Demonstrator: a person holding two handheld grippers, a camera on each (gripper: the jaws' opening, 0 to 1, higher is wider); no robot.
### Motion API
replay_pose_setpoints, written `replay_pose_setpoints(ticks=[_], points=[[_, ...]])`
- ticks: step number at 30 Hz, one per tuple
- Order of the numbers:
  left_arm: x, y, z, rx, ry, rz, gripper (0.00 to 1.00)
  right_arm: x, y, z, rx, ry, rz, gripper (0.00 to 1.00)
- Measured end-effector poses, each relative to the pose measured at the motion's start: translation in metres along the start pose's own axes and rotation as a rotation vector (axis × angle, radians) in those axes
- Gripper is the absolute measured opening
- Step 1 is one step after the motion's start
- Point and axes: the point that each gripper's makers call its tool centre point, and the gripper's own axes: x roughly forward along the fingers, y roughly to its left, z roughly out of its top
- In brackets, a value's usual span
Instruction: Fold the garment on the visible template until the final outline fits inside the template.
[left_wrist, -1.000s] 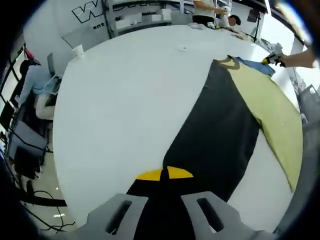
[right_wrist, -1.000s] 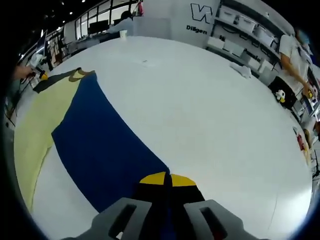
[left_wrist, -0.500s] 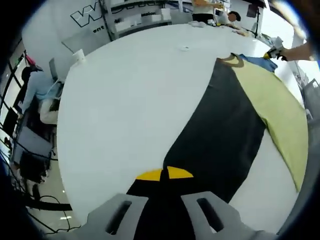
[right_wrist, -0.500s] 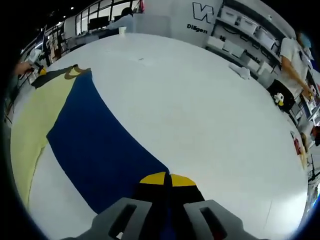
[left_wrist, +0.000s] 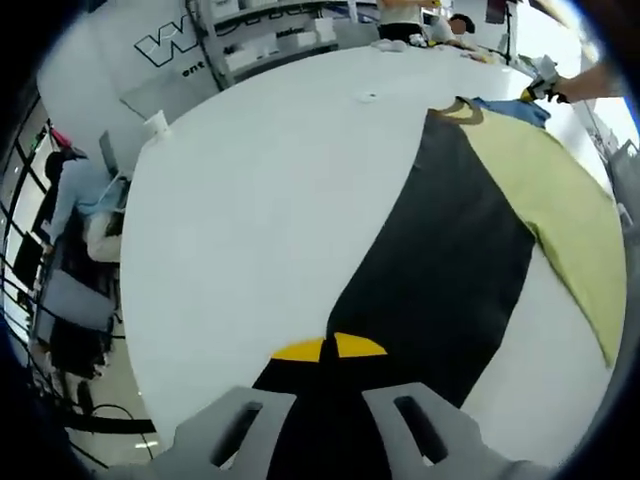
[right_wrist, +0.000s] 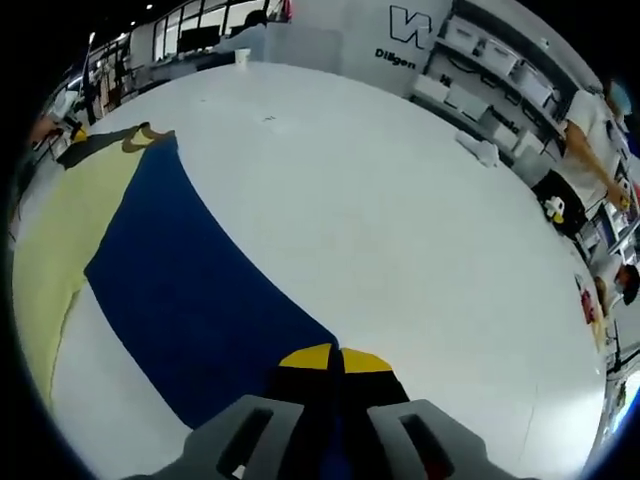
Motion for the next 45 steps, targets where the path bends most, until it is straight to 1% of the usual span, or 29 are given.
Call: replay_pose_setpoints(ticks=[2, 4, 6, 8, 9, 11, 13, 14, 16, 17, 18, 19, 21, 23, 24, 28, 29, 30, 31, 33, 34, 35, 36, 38, 40, 42, 43, 44, 45], points=[[0.000, -0.003, 0.002, 0.010, -0.005, -0.004, 0.09, 0.000, 0.003, 0.002, -0.048, 0.012, 0.005, 0.00], [-0.001, 0.001, 0.004, 0.010, -0.006, 0.028, 0.12, -0.004, 0.001, 0.004, -0.037, -0.007, -0.007, 0.00], [-0.005, 0.004, 0.009, -0.026, -0.036, 0.039, 0.19, -0.009, -0.002, 0.004, -0.033, -0.027, -0.003, 0.00], [-0.012, 0.007, 0.009, -0.045, -0.045, 0.047, 0.21, -0.016, -0.005, 0.001, -0.028, -0.035, -0.004, 0.00], [-0.015, 0.009, 0.009, -0.052, -0.049, 0.053, 0.20, -0.018, -0.006, -0.002, -0.021, -0.039, -0.001, 0.03], [-0.023, 0.009, 0.004, -0.066, -0.054, 0.057, 0.21, -0.024, -0.005, -0.016, -0.036, -0.021, 0.022, 0.04], [-0.028, 0.011, -0.005, -0.075, -0.043, 0.070, 0.22, -0.030, -0.006, -0.029, -0.021, -0.013, 0.028, 0.06], [-0.031, 0.013, -0.012, -0.096, -0.037, 0.078, 0.23, -0.033, -0.008, -0.038, -0.014, 0.007, 0.026, 0.08], [-0.035, 0.016, -0.024, -0.148, -0.024, 0.088, 0.24, -0.039, -0.005, -0.046, 0.005, 0.002, 0.035, 0.09], [-0.037, 0.016, -0.028, -0.177, -0.025, 0.089, 0.25, -0.041, -0.004, -0.049, 0.004, 0.006, 0.035, 0.12], [-0.039, 0.016, -0.032, -0.187, -0.025, 0.085, 0.26, -0.042, -0.003, -0.052, 0.004, 0.011, 0.034, 0.15], [-0.040, 0.016, -0.039, -0.194, -0.011, 0.085, 0.27, -0.044, 0.000, -0.056, 0.017, 0.011, 0.046, 0.15], [-0.043, 0.016, -0.050, -0.195, 0.006, 0.090, 0.28, -0.048, 0.001, -0.062, 0.027, 0.015, 0.047, 0.15], [-0.044, 0.016, -0.057, -0.230, 0.023, 0.087, 0.29, -0.048, 0.003, -0.065, 0.046, 0.013, 0.059, 0.15], [-0.044, 0.016, -0.058, -0.236, 0.023, 0.088, 0.30, -0.048, 0.005, -0.064, 0.076, -0.004, 0.061, 0.14], [-0.042, 0.010, -0.066, -0.262, 0.048, 0.078, 0.32, -0.047, 0.006, -0.065, 0.077, 0.003, 0.077, 0.11], [-0.041, 0.009, -0.069, -0.260, 0.062, 0.076, 0.29, -0.047, 0.008, -0.065, 0.082, 0.005, 0.083, 0.08], [-0.042, 0.009, -0.066, -0.262, 0.043, 0.073, 0.28, -0.047, 0.011, -0.065, 0.092, 0.006, 0.099, 0.03], [-0.041, 0.010, -0.065, -0.269, 0.039, 0.068, 0.28, -0.047, 0.012, -0.064, 0.078, 0.009, 0.094, 0.00], [-0.039, 0.011, -0.064, -0.272, 0.039, 0.068, 0.24, -0.047, 0.008, -0.066, 0.082, 0.015, 0.079, 0.00], [-0.038, 0.009, -0.063, -0.260, 0.041, 0.058, 0.13, -0.048, 0.008, -0.066, 0.085, 0.012, 0.086, 0.00], [-0.038, 0.010, -0.068, -0.202, 0.074, 0.062, 0.07, -0.048, 0.008, -0.067, 0.089, 0.009, 0.087, 0.00], [-0.037, 0.010, -0.064, -0.211, 0.048, 0.068, 0.07, -0.049, 0.008, -0.066, 0.088, 0.006, 0.091, 0.00], [-0.038, 0.012, -0.066, -0.236, 0.050, 0.052, 0.06, -0.049, 0.009, -0.067, 0.063, 0.006, 0.095, 0.00], [-0.038, 0.012, -0.066, -0.230, 0.044, 0.046, 0.06, -0.049, 0.008, -0.067, 0.056, 0.007, 0.097, 0.00], [-0.038, 0.014, -0.066, -0.227, 0.045, 0.049, 0.06, -0.048, 0.005, -0.068, 0.077, 0.009, 0.094, 0.00], [-0.038, 0.016, -0.066, -0.233, 0.045, 0.052, 0.06, -0.048, 0.005, -0.068, 0.118, 0.012, 0.099, 0.00], [-0.037, 0.017, -0.066, -0.245, 0.048, 0.050, 0.06, -0.048, 0.005, -0.068, 0.116, 0.014, 0.097, 0.00], [-0.037, 0.016, -0.065, -0.249, 0.052, 0.051, 0.06, -0.049, 0.013, -0.066, 0.128, 0.007, 0.115, 0.00]])
